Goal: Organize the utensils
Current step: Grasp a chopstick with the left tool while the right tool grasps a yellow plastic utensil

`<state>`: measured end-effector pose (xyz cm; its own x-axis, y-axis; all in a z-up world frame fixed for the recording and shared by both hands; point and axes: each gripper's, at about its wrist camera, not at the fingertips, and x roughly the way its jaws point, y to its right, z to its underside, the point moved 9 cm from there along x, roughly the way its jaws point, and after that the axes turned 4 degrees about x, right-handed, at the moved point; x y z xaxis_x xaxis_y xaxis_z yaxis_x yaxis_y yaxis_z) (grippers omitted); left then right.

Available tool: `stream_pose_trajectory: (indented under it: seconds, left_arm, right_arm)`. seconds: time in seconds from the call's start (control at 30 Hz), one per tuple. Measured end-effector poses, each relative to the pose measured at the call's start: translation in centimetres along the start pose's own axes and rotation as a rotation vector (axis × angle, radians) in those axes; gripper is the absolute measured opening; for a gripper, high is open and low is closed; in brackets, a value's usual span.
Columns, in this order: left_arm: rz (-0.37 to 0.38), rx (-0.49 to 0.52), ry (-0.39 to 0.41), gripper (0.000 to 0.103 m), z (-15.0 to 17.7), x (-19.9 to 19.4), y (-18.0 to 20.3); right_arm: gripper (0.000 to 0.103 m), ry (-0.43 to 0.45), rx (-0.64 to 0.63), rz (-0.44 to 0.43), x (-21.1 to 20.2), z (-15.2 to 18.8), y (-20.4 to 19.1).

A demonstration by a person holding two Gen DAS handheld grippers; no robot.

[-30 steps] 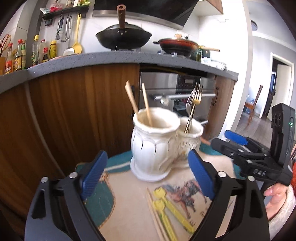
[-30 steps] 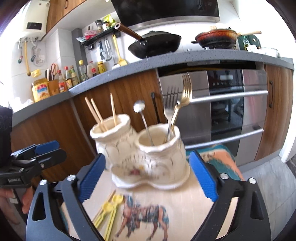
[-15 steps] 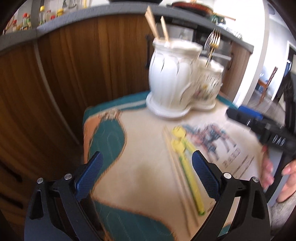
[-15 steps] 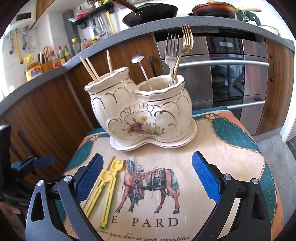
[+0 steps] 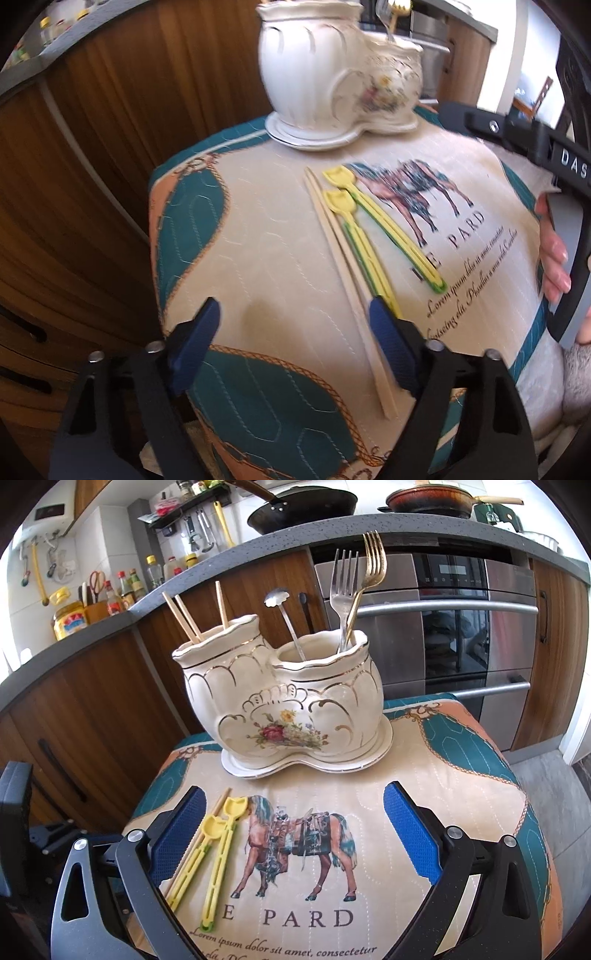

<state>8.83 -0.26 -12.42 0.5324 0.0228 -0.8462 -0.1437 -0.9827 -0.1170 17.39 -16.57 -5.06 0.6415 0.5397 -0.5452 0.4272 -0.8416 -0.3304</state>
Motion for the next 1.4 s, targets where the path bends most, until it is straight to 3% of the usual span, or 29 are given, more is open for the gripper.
stream_pose_trajectory:
  seconds: [0.13,0.57,0.93,0.97,1.1,1.2,1.4]
  left_arm:
    - [0.020,0.029,-0.035,0.055,0.3,0.5,1.2]
    - [0.059,0.055,-0.062,0.009,-0.1,1.0,2.4]
    - [0.031,-0.021,-0.020,0.006,0.5,0.5,0.2]
    - [0.031,-0.032,-0.011,0.006,0.5,0.4,-0.1]
    - [0.069,-0.055,0.019,0.006,0.6,-0.1,-0.5]
    - [0.088,-0.058,0.031,0.006,0.7,-0.5,-0.6]
    - [0.106,-0.062,0.053,0.006,0.1,-0.5,-0.6]
  right_arm:
    - [0.096,-0.005,-0.023,-0.006,-0.3,0.1,-0.4]
    - [0.096,-0.099,-0.133,-0.010,0.6,2.1,-2.1]
    - [0.094,-0.207,-0.233,-0.039,1.5,4.5,-4.3]
    - [0.092,-0.218,-0.242,-0.040,1.6,4.8,-4.6]
    - [0.060,-0.269,-0.294,-0.030,2.4,6.2,-5.8]
    - [0.044,-0.297,-0.319,-0.021,3.0,7.1,-6.2]
    - [0.029,-0.319,-0.333,0.004,4.3,7.5,-6.7]
